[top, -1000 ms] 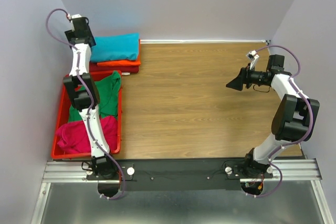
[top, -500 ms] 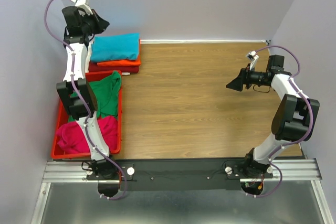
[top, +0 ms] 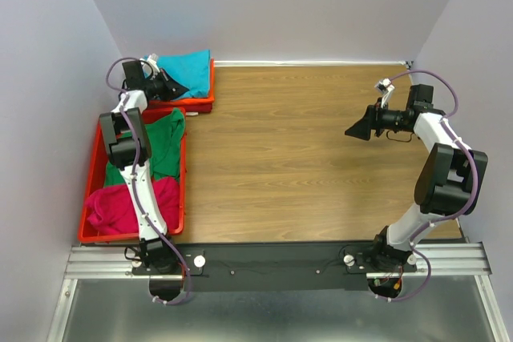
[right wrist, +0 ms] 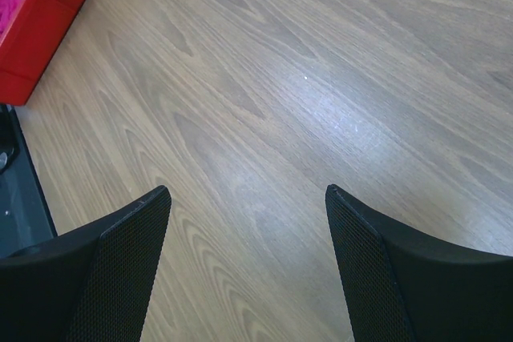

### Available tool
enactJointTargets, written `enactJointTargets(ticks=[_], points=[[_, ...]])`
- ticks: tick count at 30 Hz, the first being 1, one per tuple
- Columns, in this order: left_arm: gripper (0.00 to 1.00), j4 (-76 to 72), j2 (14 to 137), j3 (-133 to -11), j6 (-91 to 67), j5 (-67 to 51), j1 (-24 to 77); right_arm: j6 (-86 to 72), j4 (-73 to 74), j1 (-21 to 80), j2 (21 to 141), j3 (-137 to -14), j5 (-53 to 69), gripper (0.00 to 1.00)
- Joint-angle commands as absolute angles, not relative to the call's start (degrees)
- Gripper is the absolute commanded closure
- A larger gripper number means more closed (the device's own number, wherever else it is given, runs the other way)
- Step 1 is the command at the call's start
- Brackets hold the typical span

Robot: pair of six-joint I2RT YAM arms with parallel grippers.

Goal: Fold and stack the t-shirts
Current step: Neatly place the folded tshirt to the corner

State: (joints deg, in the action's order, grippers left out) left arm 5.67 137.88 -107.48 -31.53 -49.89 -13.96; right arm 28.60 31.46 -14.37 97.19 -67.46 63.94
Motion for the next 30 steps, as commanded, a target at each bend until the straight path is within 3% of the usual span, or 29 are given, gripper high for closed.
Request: enactJointTargets(ticks=[1,6,11,14,25,30], points=[[0.97,11.41,138.43,-107.57,-27.79,-44.93,-14.94,29.79,33.05,-14.85,98.44,-69.17,65.57,0.15],[0.94,12.22,137.99,-110.82,-26.37,-49.56,-15.12,29.97,33.31,-14.85,98.7,-69.34,65.65,0.15],[0.82,12.31,134.57,-118.91,-28.02,-53.61,-15.29,30.06,33.49,-14.85,98.7,-69.35,65.83,0.15],[0.76,6.6,130.96,-116.46,-31.8,-55.72,-15.12,30.15,33.57,-14.85,98.7,-69.43,65.92,0.15],[0.76,5.01,133.32,-112.5,-32.78,-59.15,-10.9,30.59,34.01,-14.85,98.53,-69.61,65.83,0.15],[0.76,8.52,136.49,-111.88,-29.98,-55.29,-9.58,30.76,34.1,-14.85,98.53,-69.61,65.74,0.15]])
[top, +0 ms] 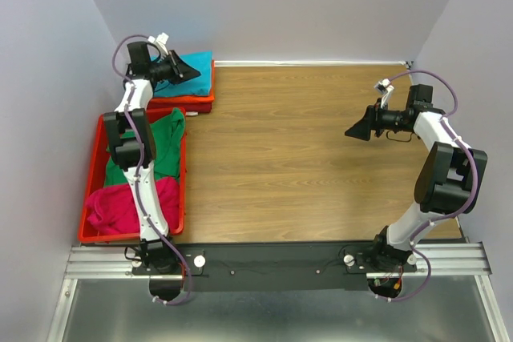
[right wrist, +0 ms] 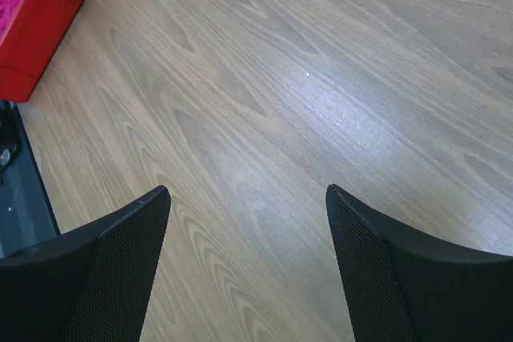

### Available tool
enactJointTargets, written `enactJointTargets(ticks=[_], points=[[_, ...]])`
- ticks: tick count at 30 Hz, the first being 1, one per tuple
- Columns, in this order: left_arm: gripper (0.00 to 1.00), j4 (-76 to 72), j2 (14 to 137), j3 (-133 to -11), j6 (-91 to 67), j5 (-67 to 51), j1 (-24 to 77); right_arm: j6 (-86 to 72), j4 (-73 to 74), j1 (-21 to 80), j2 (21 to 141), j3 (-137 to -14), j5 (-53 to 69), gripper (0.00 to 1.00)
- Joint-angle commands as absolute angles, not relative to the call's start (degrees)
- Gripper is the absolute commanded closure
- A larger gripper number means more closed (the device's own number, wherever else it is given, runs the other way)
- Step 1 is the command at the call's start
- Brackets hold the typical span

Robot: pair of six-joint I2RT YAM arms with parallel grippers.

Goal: Fold and stack the t-shirts
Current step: Neatly place the folded tshirt to the corner

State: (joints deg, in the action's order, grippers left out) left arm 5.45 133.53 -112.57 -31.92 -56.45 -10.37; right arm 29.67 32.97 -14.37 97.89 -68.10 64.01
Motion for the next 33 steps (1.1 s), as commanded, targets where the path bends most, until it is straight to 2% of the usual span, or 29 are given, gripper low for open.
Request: enactJointTargets(ticks=[1,7,16,22,33], points=[[0.76,10.61,137.89,-112.32,-28.06,-53.28,-9.15,30.76,34.1,-14.85,98.61,-69.7,65.74,0.15],[0.76,15.12,141.68,-112.24,-24.7,-45.89,-8.88,30.94,34.36,-14.85,98.53,-69.7,65.57,0.15],[0.74,8.01,133.25,-114.52,-27.94,-52.03,-11.33,31.2,34.72,-14.85,98.7,-69.79,65.57,0.15],[0.74,3.34,127.89,-111.28,-32.43,-53.18,-15.9,31.38,34.8,-14.85,98.61,-69.87,65.65,0.15],[0.75,2.81,131.21,-101.52,-30.86,-51.51,-21.8,31.64,35.07,-14.85,98.79,-69.96,65.65,0.15]])
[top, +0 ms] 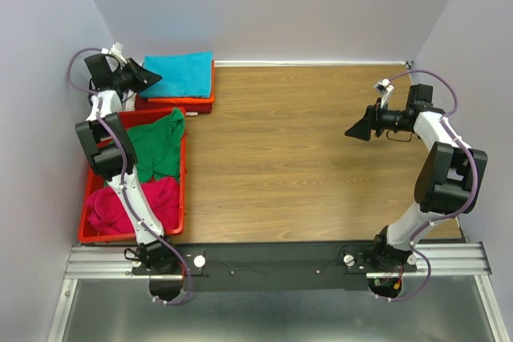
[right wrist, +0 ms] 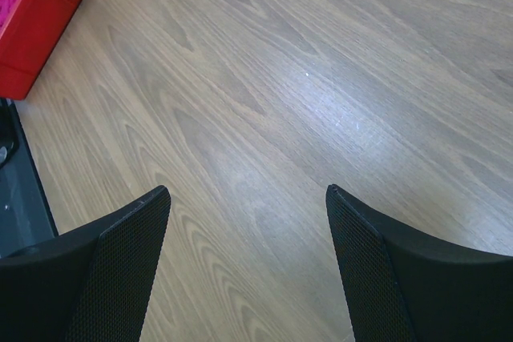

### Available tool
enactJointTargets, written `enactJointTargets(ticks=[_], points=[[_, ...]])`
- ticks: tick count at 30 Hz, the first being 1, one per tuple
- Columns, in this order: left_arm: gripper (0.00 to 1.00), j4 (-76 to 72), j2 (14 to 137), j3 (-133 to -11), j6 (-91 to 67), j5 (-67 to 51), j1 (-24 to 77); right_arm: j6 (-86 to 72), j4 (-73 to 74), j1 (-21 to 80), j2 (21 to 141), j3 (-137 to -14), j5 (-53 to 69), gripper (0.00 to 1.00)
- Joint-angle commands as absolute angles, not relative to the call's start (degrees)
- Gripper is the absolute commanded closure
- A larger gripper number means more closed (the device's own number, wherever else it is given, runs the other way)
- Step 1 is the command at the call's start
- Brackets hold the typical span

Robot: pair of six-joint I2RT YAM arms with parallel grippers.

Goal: Fold and stack the t-shirts
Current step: Neatly place the folded tshirt to the corner

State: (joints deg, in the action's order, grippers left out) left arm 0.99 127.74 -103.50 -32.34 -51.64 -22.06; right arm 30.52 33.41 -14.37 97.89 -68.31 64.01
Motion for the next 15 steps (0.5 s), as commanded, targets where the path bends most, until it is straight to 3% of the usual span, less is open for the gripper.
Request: enactJointTargets(ticks=[1,8,15], points=[[0.75,4.12,132.79,-101.51,-29.63,-50.11,-22.14,31.64,35.07,-14.85,98.79,-69.96,65.74,0.15],[0.75,5.01,136.49,-100.89,-28.13,-46.85,-24.26,31.73,35.16,-14.85,99.14,-69.96,65.48,0.15],[0.74,7.38,132.63,-104.59,-25.23,-50.44,-24.34,31.82,35.33,-14.85,99.23,-70.05,65.39,0.15]])
